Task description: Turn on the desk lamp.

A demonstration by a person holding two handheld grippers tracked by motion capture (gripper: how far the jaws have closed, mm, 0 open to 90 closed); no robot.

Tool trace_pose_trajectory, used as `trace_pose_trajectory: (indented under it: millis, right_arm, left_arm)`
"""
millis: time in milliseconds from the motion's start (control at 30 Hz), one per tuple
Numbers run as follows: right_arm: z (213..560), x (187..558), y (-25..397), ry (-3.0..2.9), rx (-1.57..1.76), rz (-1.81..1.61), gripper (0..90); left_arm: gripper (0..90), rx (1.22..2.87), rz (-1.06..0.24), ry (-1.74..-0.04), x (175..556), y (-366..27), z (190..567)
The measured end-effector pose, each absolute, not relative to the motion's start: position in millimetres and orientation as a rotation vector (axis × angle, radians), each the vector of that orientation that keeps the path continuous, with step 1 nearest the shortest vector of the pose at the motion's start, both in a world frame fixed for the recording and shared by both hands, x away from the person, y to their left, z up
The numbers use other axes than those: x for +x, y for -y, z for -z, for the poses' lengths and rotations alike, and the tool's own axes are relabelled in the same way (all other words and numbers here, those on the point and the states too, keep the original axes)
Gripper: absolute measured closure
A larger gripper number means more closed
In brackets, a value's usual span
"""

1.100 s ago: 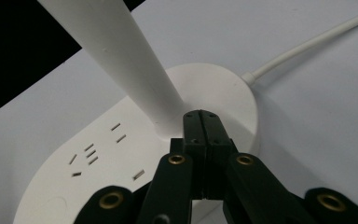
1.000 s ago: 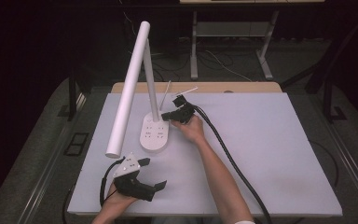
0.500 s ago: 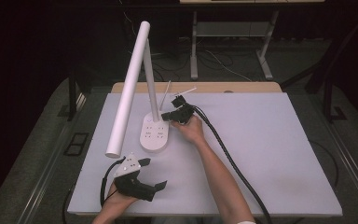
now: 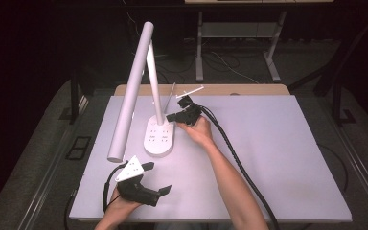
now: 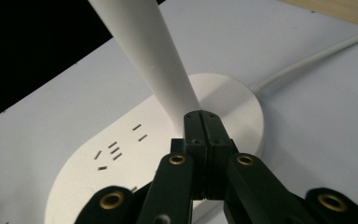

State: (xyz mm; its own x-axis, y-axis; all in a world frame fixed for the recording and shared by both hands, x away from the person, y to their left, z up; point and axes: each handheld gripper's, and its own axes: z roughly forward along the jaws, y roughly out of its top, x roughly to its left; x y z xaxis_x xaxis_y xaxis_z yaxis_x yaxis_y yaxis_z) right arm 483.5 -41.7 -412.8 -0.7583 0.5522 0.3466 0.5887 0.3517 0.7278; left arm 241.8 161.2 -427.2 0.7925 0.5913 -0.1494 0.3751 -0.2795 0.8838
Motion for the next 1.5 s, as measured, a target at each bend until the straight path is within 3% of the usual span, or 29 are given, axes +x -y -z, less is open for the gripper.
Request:
trace_pose_trajectory:
  millis: [600,733,767,800,833,867,933,1000,1033,1500]
  right_arm:
    - [366.7,453.3,91.8,2.585,-1.019,1.472,89.3]
    - [361.0,444.1,109.2,2.576,-1.071,1.494,62.5]
    - [358.3,439.2,118.4,2.580,-1.107,1.501,51.0]
    - [358.3,439.2,118.4,2.580,-1.107,1.501,51.0]
    - [356.1,435.1,127.6,2.563,-1.121,1.508,40.4]
    - [356.1,435.1,127.6,2.563,-1.121,1.508,40.4]
    - [353.8,429.9,135.8,2.561,-1.129,1.519,29.7]
    - [352.3,425.1,144.0,2.555,-1.132,1.542,15.1]
    - [351.1,420.0,151.2,2.556,-1.140,1.540,3.3]
    - [351.8,379.3,201.4,2.549,-1.195,1.539,0.1]
  left_arm:
    - [0.0,1.922,-0.254,-0.731,243.0,-160.0,428.3]
    - [0.0,1.924,-0.255,-0.727,243.4,-158.7,429.0]
    - [0.0,1.926,-0.257,-0.726,243.5,-158.6,429.1]
    - [0.0,1.932,-0.260,-0.723,243.7,-158.8,429.0]
    - [0.0,1.930,-0.259,-0.725,243.7,-158.6,429.0]
    - [0.0,1.929,-0.259,-0.726,243.6,-158.5,429.0]
    - [0.0,1.930,-0.260,-0.725,243.7,-158.2,429.2]
    - [0.0,1.937,-0.261,-0.722,243.9,-158.3,429.1]
    - [0.0,1.931,-0.260,-0.724,244.1,-157.9,429.5]
    - [0.0,1.942,-0.260,-0.724,244.3,-155.4,430.3]
